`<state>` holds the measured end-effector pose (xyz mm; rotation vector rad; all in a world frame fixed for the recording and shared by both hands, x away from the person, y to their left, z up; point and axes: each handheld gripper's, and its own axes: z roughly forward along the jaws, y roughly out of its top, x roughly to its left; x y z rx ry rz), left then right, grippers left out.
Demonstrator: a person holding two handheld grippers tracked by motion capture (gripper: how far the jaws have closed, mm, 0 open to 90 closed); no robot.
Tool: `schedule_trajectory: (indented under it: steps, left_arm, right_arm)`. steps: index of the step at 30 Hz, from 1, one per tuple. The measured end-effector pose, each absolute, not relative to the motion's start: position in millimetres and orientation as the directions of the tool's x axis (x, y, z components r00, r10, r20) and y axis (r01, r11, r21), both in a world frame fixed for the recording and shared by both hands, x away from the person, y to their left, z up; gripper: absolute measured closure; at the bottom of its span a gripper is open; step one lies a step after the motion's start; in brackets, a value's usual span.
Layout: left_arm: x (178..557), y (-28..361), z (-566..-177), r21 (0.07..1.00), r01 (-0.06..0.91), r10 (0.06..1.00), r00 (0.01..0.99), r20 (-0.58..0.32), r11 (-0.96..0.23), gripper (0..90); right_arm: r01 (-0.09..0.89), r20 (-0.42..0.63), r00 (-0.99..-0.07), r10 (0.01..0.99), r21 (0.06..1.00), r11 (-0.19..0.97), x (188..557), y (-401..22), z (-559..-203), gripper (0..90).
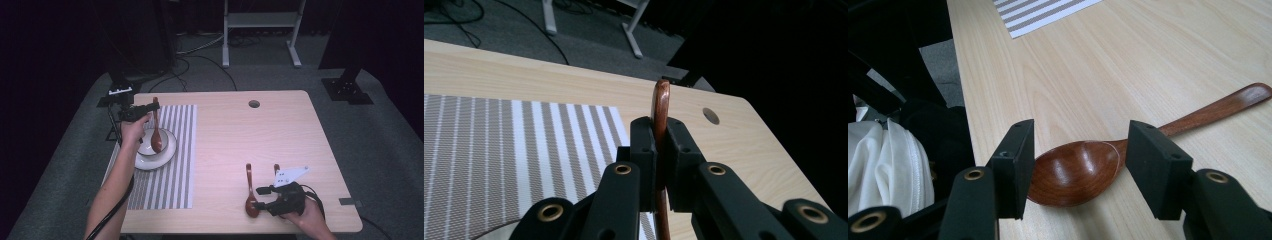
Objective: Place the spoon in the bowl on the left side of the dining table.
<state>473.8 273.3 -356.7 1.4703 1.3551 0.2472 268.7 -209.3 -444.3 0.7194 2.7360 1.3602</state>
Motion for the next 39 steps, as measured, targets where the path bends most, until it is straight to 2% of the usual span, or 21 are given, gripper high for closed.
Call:
schedule_trajectory:
  steps: [15, 39]
  left_arm:
    - [475, 307, -381, 0.75, 0.564, 0.802, 0.236, -0.549, 0.347, 84.0]
    - [471, 326, -408, 0.729, 0.579, 0.813, 0.183, -0.552, 0.364, 83.1]
  right_arm:
    - [0.401, 0.206, -0.898, 0.39, 0.748, 0.529, 270, -203, -448, 44.2]
    - [0.398, 0.207, -0.899, 0.385, 0.752, 0.525, 269, -202, -447, 44.1]
